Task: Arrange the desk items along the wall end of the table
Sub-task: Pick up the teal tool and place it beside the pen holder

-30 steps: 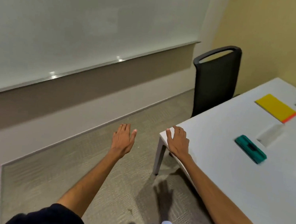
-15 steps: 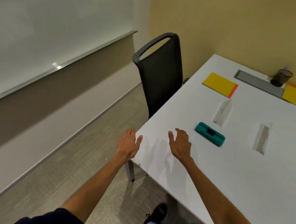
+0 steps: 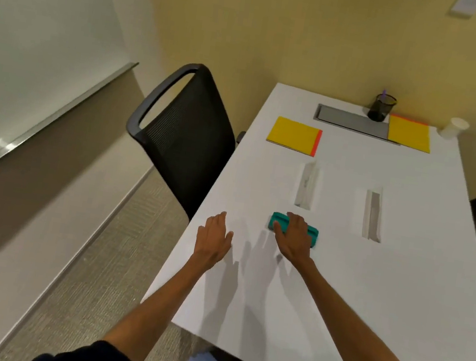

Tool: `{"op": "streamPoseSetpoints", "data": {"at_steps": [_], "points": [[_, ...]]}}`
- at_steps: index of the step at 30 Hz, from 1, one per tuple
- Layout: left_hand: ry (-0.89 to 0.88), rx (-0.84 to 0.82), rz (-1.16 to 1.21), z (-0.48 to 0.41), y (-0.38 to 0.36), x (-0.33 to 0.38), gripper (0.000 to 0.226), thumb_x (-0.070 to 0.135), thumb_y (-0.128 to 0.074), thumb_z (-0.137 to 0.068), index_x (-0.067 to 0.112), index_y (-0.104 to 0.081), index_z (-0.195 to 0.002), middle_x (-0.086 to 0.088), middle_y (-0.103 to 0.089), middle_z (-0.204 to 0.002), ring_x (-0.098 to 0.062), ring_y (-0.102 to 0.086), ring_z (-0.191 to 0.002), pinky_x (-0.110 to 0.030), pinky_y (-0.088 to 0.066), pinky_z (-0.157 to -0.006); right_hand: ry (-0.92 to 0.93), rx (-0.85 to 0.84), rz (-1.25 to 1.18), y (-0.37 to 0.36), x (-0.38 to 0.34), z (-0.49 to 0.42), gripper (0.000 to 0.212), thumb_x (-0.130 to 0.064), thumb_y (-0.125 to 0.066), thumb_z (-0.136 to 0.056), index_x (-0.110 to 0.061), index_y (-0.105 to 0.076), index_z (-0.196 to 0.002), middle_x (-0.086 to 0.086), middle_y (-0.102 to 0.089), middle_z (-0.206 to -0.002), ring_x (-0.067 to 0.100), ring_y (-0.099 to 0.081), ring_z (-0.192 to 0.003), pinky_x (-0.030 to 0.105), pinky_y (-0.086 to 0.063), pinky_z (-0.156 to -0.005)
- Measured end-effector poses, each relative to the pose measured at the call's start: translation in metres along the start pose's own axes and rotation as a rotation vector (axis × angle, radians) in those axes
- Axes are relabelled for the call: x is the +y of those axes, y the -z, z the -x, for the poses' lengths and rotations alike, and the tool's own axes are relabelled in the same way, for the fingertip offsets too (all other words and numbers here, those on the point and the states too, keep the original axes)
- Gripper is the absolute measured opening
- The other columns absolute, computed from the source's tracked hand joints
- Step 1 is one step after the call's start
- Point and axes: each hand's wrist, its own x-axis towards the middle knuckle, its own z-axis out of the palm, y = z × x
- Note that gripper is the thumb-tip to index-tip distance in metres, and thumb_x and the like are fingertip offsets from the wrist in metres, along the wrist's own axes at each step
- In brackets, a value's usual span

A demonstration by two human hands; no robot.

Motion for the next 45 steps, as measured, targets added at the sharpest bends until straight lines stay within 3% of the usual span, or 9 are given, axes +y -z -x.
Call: {"op": "streamPoseSetpoints", "data": {"at_steps": [10,20,31,45], "points": [[-0.189,-0.148,-0.07,-0.08,-0.016,0.052,0.062,0.027,-0.049,-0.101,0.012,-0.019,-0.154,-0.008,-0.032,-0.157,-0.026,-0.032,-0.144,-0.044,-0.028,-0.118,-0.15,0.043,0.043,0.023,0.035,-0.04,0.052,-0.012,-0.057,-0.094,-0.012,-0.041,-0.144,0.009,-0.041,-0.147,0.024,-0.039,-0.137,0.044,-0.036,-0.111],[-0.337,-0.297,-0.15,-0.124,-0.044,0.085,0.074,0.029,-0.061,-0.094,0.013,-0.02,-0.154,-0.01,-0.034,-0.155,-0.026,-0.034,-0.143,-0.043,-0.034,-0.117,-0.275,-0.066,0.058,0.026,0.064,-0.056,0.072,-0.022,-0.071,-0.087,-0.012,-0.035,-0.149,0.009,-0.038,-0.152,0.024,-0.036,-0.141,0.046,-0.036,-0.115],[-0.423,-0.329,-0.208,-0.144,-0.065,0.093,0.071,0.025,-0.062,-0.094,0.014,-0.024,-0.153,-0.008,-0.034,-0.154,-0.024,-0.036,-0.14,-0.04,-0.037,-0.114,-0.288,-0.149,0.132,0.019,0.083,-0.071,0.082,-0.028,-0.073,-0.085,-0.015,-0.028,-0.153,0.006,-0.034,-0.155,0.023,-0.031,-0.145,0.048,-0.035,-0.115],[-0.482,-0.384,-0.259,-0.161,-0.08,0.089,0.06,0.02,-0.06,-0.095,0.016,-0.033,-0.149,-0.007,-0.045,-0.146,-0.021,-0.045,-0.131,-0.035,-0.046,-0.107,-0.251,-0.171,0.12,0.006,0.099,-0.081,0.067,-0.024,-0.068,-0.09,-0.017,-0.037,-0.148,0.003,-0.042,-0.15,0.021,-0.039,-0.138,0.042,-0.039,-0.112]]}}
